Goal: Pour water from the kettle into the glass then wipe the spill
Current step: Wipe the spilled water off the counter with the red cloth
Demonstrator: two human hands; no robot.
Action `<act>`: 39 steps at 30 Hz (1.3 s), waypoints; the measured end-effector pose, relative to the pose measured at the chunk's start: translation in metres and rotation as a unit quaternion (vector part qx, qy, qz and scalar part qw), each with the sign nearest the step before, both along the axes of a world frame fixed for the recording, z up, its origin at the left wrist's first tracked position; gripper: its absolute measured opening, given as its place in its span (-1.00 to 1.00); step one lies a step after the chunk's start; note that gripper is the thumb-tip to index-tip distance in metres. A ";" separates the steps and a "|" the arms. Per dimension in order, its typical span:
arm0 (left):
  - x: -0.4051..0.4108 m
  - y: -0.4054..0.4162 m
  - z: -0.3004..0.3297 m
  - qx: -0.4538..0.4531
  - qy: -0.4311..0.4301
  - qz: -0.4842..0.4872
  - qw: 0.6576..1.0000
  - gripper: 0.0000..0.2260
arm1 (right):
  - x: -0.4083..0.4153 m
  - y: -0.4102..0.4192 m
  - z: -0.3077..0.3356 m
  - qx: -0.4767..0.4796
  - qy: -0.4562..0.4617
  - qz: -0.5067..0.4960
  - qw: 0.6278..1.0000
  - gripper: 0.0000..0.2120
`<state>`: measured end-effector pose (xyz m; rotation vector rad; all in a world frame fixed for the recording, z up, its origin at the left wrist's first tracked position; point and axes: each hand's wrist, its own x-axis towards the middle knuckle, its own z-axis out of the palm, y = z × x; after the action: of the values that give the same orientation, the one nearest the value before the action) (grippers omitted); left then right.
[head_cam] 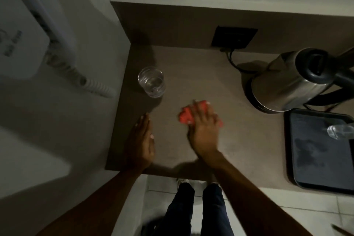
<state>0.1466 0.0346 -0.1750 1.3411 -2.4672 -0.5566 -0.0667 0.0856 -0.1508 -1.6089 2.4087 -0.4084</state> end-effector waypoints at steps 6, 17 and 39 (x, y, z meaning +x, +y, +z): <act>0.002 0.000 -0.004 -0.038 0.026 0.008 0.999 -0.58 | -0.005 0.125 -0.018 0.034 0.029 0.299 0.953 -0.49; 0.000 -0.003 -0.010 -0.006 -0.001 0.034 0.999 -0.55 | -0.026 -0.069 -0.006 0.028 -0.020 -0.056 0.998 -0.46; 0.002 -0.002 -0.010 0.000 -0.062 0.021 0.998 -0.52 | -0.023 -0.033 -0.005 0.033 -0.028 -0.057 0.997 -0.46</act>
<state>0.1483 0.0326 -0.1851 1.4663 -2.5299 -0.4778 -0.0893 0.0522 -0.1561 -1.4189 2.4535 -0.3827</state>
